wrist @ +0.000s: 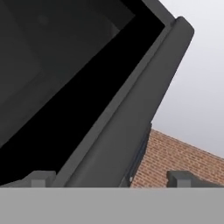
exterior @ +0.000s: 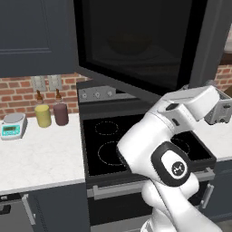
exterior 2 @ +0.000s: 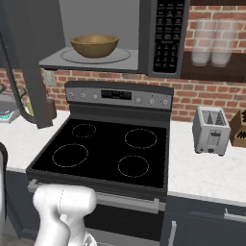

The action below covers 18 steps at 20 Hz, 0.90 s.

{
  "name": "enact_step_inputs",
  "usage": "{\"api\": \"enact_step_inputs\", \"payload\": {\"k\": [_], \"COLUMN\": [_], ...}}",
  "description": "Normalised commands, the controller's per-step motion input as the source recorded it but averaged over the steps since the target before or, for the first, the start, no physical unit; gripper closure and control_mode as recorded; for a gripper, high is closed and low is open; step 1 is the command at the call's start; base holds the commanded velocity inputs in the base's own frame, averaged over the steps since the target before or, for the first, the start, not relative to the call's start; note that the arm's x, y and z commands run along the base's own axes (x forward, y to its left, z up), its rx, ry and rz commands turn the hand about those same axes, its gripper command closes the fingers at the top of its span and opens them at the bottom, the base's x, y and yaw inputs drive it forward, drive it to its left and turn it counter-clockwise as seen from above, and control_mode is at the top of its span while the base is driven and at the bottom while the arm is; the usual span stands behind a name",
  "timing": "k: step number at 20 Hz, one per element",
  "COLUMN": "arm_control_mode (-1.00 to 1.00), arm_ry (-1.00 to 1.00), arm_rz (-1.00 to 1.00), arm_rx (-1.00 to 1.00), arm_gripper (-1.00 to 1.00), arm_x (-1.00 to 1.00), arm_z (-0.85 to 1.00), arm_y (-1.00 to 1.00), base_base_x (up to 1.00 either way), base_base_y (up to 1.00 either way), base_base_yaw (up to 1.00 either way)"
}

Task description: Open the microwave, place the bowl with waffle inside the microwave, then close the microwave door and turn it on.

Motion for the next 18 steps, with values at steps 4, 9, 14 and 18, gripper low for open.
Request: {"api": "enact_step_inputs", "payload": {"k": [4, 9, 14, 18], "arm_control_mode": [-1.0, -1.0, -1.0, -1.0], "arm_ry": [0.17, 0.2, 0.21, 0.18], "arm_rz": [0.0, 0.0, 0.0, 0.0], "arm_rx": [0.0, -0.01, 0.0, 0.0], "arm_gripper": [-1.0, -1.0, -1.0, -1.0], "arm_x": [0.24, 0.35, 0.33, 0.46], "arm_z": [0.31, 0.28, 0.24, 0.09], "arm_y": [-0.44, -0.45, -0.32, -0.36], "base_base_x": [0.0, 0.0, 0.0, 0.0], "base_base_y": [0.0, 0.0, 0.0, 0.0], "base_base_yaw": [0.0, 0.0, 0.0, 0.0]}}
